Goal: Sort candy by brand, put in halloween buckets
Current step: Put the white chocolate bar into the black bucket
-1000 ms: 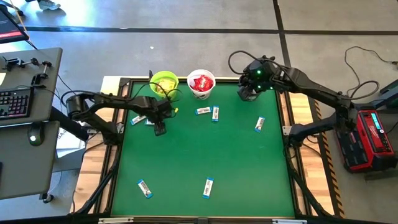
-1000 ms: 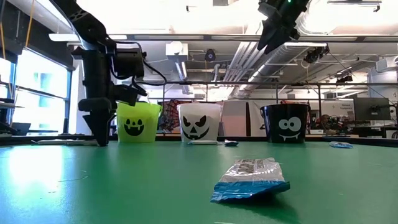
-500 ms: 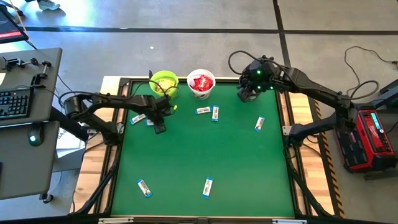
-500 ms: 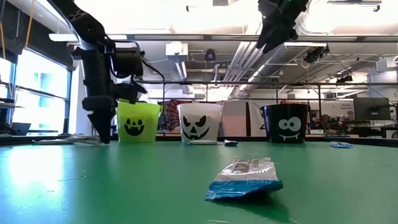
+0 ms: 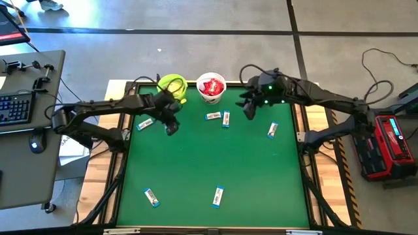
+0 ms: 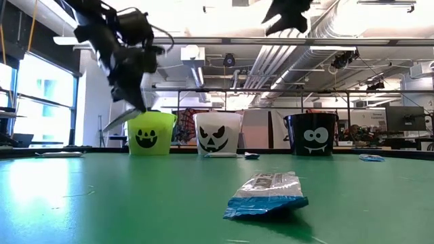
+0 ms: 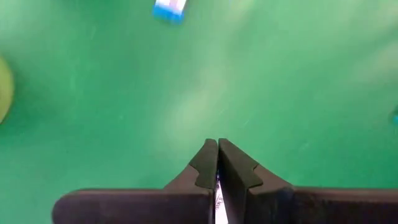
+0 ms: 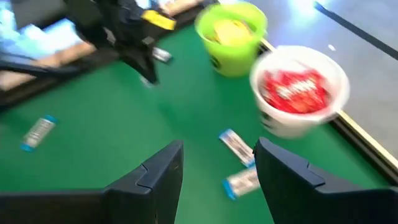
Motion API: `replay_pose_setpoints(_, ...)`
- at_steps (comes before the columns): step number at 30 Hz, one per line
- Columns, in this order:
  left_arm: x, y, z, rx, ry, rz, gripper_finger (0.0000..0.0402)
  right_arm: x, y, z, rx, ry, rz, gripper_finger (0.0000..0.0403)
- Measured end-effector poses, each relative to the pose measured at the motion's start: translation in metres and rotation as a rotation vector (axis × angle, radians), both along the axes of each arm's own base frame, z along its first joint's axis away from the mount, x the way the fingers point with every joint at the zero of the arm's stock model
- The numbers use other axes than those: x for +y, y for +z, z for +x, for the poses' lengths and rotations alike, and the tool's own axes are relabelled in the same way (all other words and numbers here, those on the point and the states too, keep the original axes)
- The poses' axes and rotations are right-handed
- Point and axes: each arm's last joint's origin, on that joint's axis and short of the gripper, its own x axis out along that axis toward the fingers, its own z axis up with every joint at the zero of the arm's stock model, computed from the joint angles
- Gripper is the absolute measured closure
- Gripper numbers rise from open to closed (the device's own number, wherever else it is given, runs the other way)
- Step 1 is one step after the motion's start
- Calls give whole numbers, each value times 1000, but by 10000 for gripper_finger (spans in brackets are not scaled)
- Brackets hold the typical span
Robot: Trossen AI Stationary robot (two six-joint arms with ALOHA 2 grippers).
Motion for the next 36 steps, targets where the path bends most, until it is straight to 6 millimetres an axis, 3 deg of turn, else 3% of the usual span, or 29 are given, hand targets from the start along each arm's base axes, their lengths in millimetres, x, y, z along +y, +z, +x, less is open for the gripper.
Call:
replay_pose_setpoints(5,1,29,8,-265,107,-79,401,23,-2,26,-80,-15,-13,213)
replay_pose_setpoints(12,6,67,14,-626,279,-100,401,56,-26,68,-112,-143,-60,186)
replay_pose_setpoints(18,8,91,19,-879,374,-85,401,79,-35,101,-265,-218,-142,157)
replay_pose_setpoints(26,-1,112,23,-1080,332,-23,401,88,-40,125,-366,-335,-348,153)
replay_pose_setpoints(36,-14,119,28,-1164,297,15,401,79,-35,131,-439,-350,-372,153)
